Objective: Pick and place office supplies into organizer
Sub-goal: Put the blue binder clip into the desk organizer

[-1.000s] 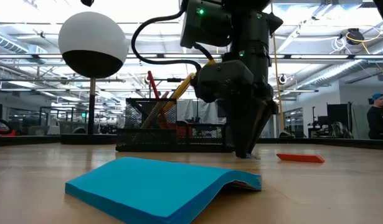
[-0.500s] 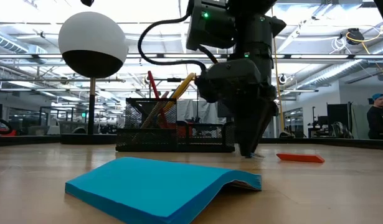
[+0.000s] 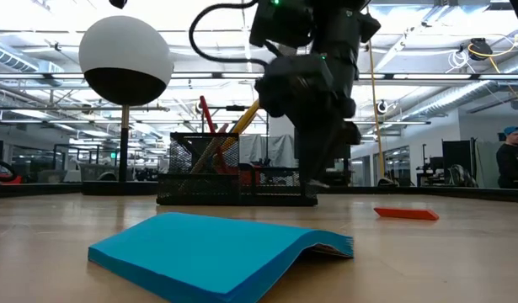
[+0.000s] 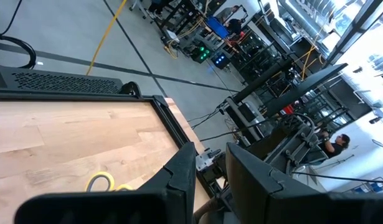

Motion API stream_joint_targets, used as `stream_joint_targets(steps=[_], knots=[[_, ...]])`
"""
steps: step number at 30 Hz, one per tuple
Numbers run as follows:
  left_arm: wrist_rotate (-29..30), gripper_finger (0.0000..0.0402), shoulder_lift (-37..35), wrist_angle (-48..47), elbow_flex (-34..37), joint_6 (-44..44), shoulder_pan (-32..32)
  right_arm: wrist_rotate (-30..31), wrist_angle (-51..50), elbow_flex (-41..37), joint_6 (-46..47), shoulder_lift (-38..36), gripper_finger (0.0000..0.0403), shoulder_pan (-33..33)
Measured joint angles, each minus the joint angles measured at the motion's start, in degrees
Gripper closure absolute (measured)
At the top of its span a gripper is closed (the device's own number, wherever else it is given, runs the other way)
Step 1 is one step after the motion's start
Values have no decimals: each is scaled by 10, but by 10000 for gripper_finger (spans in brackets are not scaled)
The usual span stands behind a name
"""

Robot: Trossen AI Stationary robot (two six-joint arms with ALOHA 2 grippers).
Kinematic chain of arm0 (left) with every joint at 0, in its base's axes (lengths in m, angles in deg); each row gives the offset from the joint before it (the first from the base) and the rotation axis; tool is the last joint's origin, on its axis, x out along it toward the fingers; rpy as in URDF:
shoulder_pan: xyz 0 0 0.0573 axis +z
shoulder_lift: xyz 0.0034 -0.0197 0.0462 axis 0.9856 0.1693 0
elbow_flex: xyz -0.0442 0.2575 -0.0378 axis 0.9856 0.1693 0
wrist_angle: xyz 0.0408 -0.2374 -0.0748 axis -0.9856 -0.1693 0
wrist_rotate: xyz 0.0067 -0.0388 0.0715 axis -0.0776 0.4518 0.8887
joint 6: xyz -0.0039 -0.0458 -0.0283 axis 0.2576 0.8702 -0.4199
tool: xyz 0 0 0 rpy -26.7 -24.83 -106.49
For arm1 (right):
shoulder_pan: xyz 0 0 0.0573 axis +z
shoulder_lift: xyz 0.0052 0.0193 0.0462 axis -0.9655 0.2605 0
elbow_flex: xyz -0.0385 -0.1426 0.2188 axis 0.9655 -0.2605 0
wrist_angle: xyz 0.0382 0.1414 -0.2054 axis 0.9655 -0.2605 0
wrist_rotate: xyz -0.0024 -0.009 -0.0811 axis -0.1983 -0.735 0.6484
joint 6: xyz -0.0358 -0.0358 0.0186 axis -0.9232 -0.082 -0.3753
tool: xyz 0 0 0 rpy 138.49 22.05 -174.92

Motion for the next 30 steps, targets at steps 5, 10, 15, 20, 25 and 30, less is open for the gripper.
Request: stream_joint_targets(steps=[5, 10, 15, 20, 25, 30], knots=[[0, 321, 0, 0, 0, 0, 0, -36, 47, 0, 8, -1, 373, 0], [0, 321, 0, 0, 0, 0, 0, -61, 113, 0, 14, -2, 369, 0], [0, 321, 0, 0, 0, 0, 0, -58, 181, 0, 11, -2, 373, -5], [0, 321, 0, 0, 0, 0, 0, -29, 241, 1, -4, -2, 370, -16], [0, 321, 0, 0, 0, 0, 0, -6, 272, 1, -32, -2, 373, -29], [0, 321, 0, 0, 0, 0, 0, 2, 291, 1, -60, -2, 372, -42]])
